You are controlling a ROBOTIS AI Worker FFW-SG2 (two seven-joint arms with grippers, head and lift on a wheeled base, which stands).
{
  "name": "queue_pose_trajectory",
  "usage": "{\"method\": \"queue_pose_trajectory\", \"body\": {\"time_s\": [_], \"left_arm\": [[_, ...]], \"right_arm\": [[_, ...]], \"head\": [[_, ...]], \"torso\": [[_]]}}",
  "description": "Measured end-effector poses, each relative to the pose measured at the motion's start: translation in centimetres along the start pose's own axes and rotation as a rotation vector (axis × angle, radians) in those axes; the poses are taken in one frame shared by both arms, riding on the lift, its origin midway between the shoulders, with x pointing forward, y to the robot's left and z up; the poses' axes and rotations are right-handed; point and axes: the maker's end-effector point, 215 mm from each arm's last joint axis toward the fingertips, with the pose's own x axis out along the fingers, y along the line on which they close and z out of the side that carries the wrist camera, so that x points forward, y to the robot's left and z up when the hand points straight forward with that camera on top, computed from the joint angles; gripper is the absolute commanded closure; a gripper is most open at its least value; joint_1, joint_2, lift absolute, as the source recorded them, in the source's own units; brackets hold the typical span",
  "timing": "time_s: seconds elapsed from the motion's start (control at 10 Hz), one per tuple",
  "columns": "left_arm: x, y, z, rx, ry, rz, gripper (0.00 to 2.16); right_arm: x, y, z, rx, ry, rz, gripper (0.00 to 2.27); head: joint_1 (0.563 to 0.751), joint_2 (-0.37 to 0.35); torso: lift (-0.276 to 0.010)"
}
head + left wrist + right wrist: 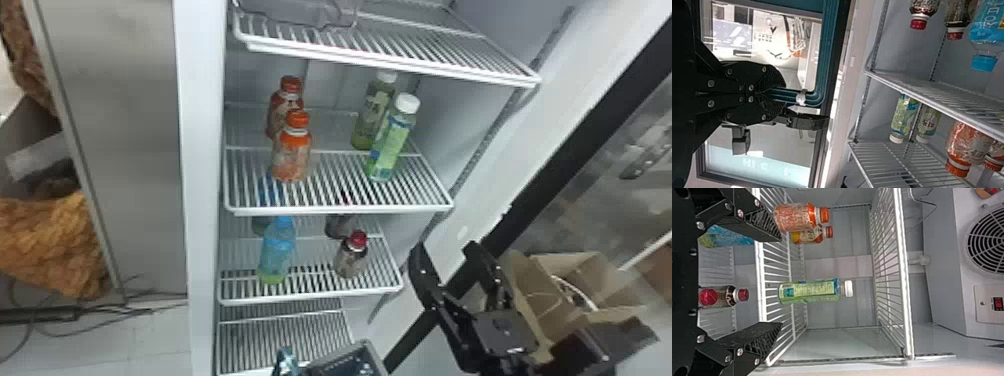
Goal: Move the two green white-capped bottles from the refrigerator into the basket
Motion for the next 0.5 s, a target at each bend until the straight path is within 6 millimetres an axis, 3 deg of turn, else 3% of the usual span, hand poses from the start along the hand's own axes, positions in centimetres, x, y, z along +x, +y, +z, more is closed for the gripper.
{"method": "queue_pose_trajectory", "body": {"time_s": [0.5], "left_arm": [[0.00,-0.02,0.01,-0.001,-0.001,-0.001,1.21]], "right_arm": [[0.03,0.08,0.15,-0.008,-0.005,0.001,0.31]], "head": [[0.695,-0.350]], "torso": [[-0.004]]}}
